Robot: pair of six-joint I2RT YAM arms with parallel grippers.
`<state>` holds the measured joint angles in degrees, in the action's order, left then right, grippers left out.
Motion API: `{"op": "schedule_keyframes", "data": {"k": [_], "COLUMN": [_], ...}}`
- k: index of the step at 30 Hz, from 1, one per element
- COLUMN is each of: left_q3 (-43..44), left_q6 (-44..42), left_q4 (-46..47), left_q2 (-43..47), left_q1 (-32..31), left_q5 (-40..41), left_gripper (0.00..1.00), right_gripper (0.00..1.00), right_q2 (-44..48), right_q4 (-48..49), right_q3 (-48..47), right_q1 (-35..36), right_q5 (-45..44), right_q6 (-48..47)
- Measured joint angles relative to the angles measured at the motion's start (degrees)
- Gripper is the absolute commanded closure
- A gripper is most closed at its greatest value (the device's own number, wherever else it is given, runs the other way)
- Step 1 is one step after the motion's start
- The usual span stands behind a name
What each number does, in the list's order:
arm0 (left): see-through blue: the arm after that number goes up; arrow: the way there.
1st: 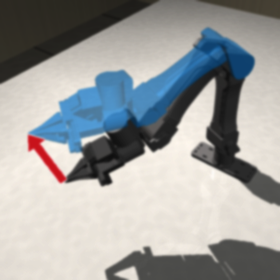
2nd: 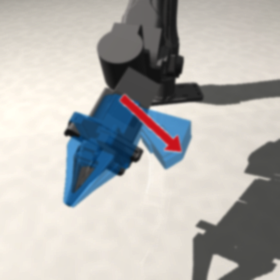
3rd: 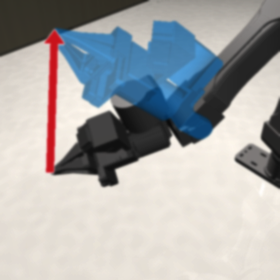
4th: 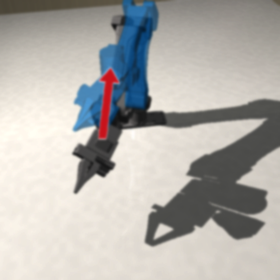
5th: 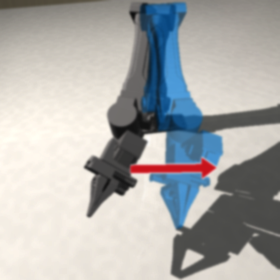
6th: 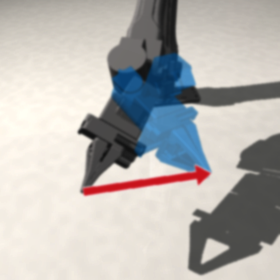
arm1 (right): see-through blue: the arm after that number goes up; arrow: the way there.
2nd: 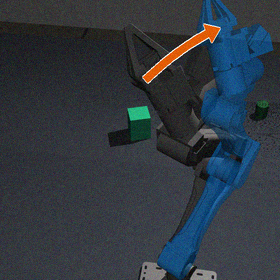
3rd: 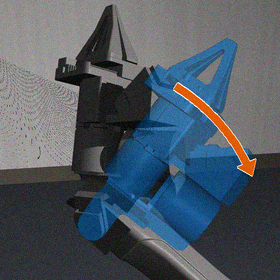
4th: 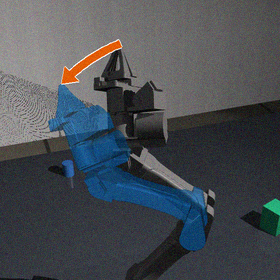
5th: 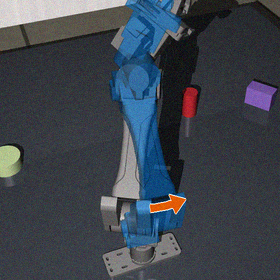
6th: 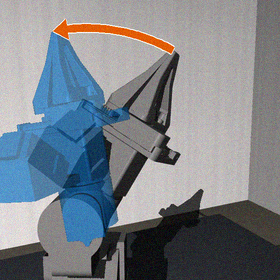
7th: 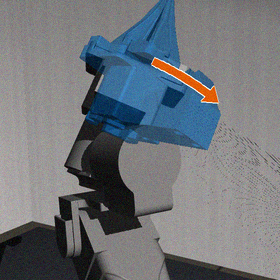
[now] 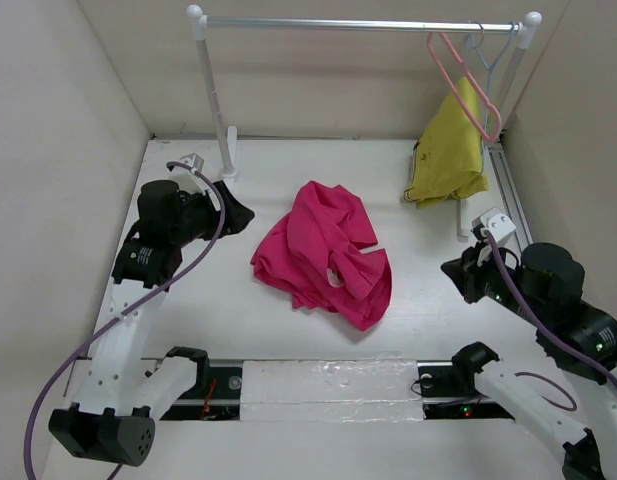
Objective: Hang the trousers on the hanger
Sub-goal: Flatten out the trousers at the center of the board.
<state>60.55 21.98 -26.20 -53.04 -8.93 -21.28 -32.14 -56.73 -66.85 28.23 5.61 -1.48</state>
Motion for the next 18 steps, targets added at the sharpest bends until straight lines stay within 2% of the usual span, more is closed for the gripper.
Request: {"op": "schedule_keyframes", "data": {"k": [1,2,4,7,8,9,11,13,14,15,16,17,18], "left_q3": [0.0,0.0,0.4,3.7,5.7,8.1,14.5,21.4,24.6,25.5,24.4,21.6,17.5], "left_q6": [0.0,0.1,0.4,2.2,3.0,3.9,4.6,3.9,3.5,3.5,3.5,4.0,4.6], "left_q4": [0.3,0.8,1.7,4.1,5.2,6.7,8.1,8.9,9.2,10.2,11.3,11.9,12.3], "left_q2": [-0.2,-0.4,-1.4,-5.2,-6.8,-8.8,-13.4,-18.3,-20.7,-22.0,-22.2,-21.4,-19.8], "left_q1": [0.0,0.0,0.0,0.0,-0.1,-0.5,-3.1,-10.0,-14.6,-17.7,-20.6,-22.3,-22.9], "left_q5": [-0.2,-0.7,-2.0,-4.9,-6.1,-7.1,-6.0,-0.7,2.4,4.3,6.3,8.2,9.9], "left_gripper": [0.35,0.39,0.42,0.60,0.71,0.74,0.78,0.81,0.83,0.82,0.80,0.69,0.65], "right_gripper": [1.00,1.00,1.00,1.00,1.00,1.00,1.00,0.99,0.93,0.83,0.58,0.46,0.37], "right_q2": [-0.2,-0.4,-0.7,-1.6,-2.1,-2.8,-4.4,-6.1,-6.9,-7.5,-8.1,-8.4,-8.5], "right_q4": [0.0,0.2,0.3,1.2,1.7,2.1,2.9,4.0,4.5,4.9,5.2,5.8,6.8], "right_q3": [0.4,0.9,1.4,2.6,3.0,3.5,4.1,4.5,4.7,4.8,5.1,5.9,7.0], "right_q1": [0.0,0.0,0.0,0.0,0.0,0.0,0.0,0.0,0.0,0.0,0.0,0.0,0.1], "right_q5": [0.2,0.5,1.4,3.2,3.9,4.5,5.3,6.1,6.5,6.8,7.1,7.3,7.9], "right_q6": [-0.3,-0.2,-0.6,-1.6,-1.8,-2.1,-2.7,-3.5,-4.0,-4.3,-4.8,-5.0,-5.5]}}
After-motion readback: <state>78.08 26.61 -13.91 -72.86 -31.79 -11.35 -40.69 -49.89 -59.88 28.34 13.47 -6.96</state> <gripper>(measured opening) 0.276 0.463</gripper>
